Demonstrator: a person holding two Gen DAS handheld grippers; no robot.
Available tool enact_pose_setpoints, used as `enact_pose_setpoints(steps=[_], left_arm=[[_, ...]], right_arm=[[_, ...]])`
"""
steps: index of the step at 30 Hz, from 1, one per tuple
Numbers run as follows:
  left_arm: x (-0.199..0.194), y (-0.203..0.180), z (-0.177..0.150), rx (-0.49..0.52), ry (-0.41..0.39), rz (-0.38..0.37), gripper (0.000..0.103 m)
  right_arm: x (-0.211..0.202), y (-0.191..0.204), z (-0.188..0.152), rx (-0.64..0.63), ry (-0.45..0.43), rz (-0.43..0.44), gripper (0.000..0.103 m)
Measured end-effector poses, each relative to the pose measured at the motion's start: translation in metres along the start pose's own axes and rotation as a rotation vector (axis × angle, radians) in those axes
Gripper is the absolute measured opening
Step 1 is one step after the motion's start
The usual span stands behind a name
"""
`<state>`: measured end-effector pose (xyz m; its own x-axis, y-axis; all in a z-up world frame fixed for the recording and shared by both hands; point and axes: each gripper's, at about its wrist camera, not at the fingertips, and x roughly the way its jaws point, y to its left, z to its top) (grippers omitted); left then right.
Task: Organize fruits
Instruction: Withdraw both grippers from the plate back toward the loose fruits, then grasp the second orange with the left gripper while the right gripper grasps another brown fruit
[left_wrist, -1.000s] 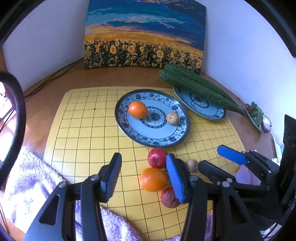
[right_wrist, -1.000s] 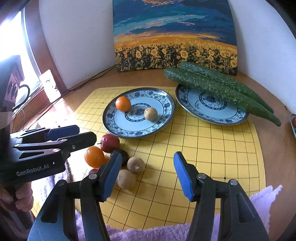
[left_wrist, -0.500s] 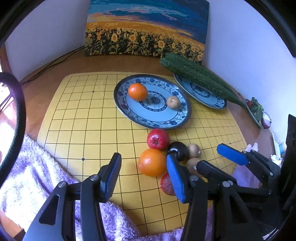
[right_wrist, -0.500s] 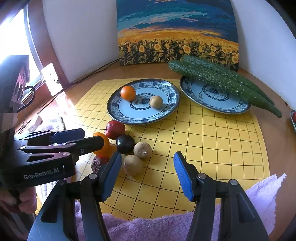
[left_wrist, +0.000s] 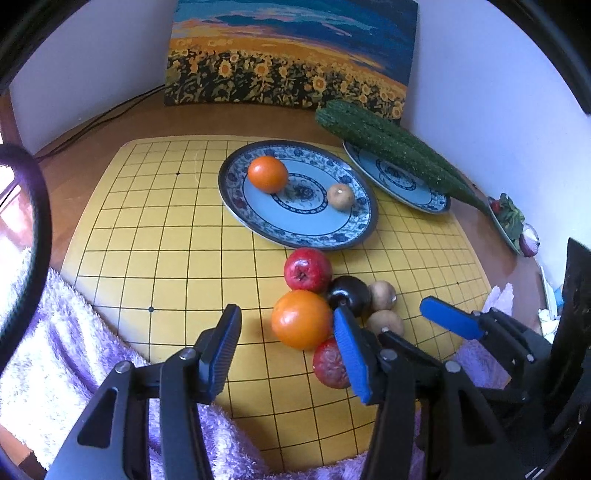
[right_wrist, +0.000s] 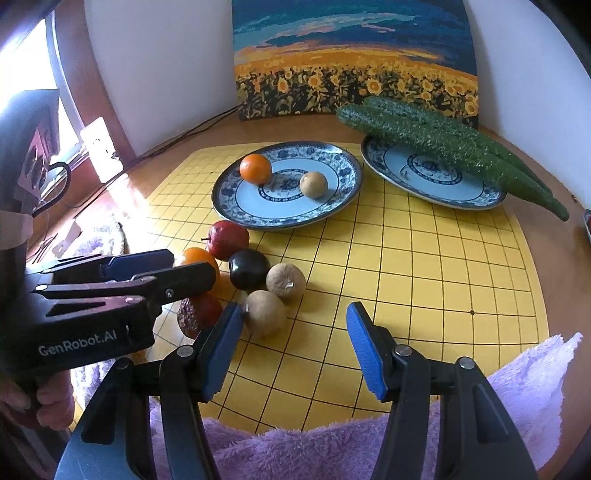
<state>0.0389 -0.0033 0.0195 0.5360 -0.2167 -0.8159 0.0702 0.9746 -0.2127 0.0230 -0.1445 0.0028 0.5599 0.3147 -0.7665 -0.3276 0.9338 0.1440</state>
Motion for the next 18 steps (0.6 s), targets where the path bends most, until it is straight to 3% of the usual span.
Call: enact_pose_setpoints(steps=[5, 9, 18], left_arm=[[0.0, 0.0025, 0.0002, -0.011, 0.0, -0.016, 0.054], [-0.0012, 0.0027, -0.0007, -0.018, 0.0, -0.042, 0.045], [-0.0008, 0.0015, 0.0001, -0.009, -0.001, -0.056, 0.037]], right_arm=[[0.0032, -0.0015, -0.0018, 0.018, 0.002, 0.021, 0.06], [0.0025, -0.0013, -0.002, 0.02, -0.002, 0.021, 0.059], [0.004, 0.0048, -0.0031, -0.005, -0.005, 0.044, 0.039]])
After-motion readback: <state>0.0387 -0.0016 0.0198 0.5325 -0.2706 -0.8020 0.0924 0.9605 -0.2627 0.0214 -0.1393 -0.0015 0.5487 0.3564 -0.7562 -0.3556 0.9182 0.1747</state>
